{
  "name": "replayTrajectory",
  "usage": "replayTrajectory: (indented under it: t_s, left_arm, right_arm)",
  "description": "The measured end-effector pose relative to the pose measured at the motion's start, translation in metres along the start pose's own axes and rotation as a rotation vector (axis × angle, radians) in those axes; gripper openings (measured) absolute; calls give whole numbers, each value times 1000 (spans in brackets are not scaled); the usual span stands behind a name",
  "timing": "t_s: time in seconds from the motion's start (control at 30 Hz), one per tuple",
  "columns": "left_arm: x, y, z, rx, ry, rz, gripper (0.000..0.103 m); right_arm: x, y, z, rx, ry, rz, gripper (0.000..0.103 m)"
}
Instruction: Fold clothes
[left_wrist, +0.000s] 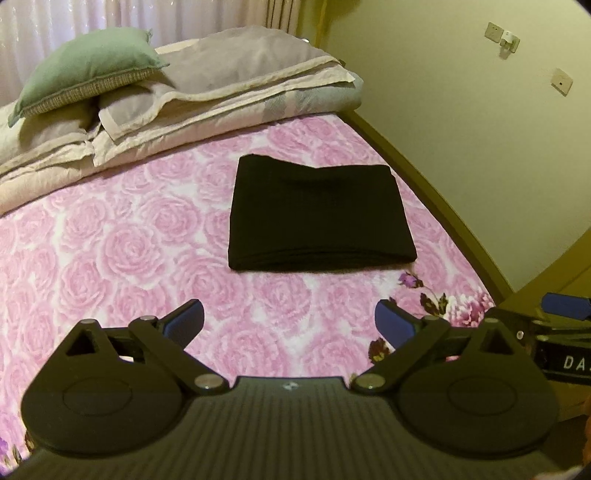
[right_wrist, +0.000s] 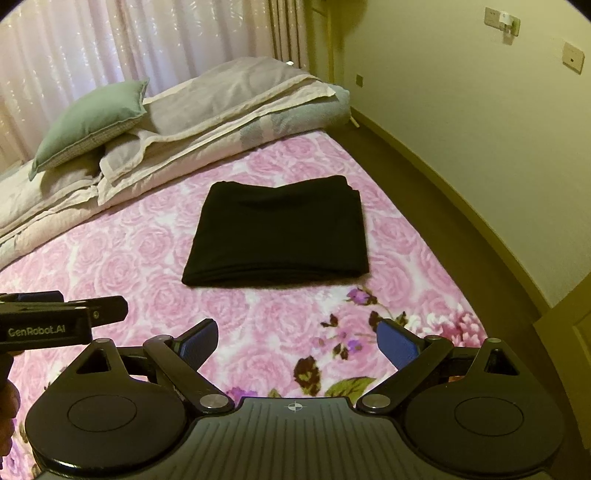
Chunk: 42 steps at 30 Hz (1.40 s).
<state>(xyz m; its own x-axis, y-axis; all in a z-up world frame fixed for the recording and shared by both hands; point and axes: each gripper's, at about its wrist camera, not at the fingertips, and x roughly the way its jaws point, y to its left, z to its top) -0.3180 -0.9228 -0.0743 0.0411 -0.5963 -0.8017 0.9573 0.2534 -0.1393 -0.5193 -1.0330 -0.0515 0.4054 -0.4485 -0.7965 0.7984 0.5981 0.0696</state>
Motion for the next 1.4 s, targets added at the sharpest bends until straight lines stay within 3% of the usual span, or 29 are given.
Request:
replayTrajectory:
  t_s: [0.17, 0.67, 1.4]
  left_arm:
    - [1, -5, 3, 9, -12, -22, 97]
    - [2, -18, 5, 70, -31, 10, 98]
    - [3, -14, 6, 76, -33, 23, 98]
  right_arm:
    - [0, -3, 2, 2, -3, 2, 95]
    - [-4, -8, 6, 5, -15, -1, 96]
    - [0, -1, 6, 2, -8, -4, 96]
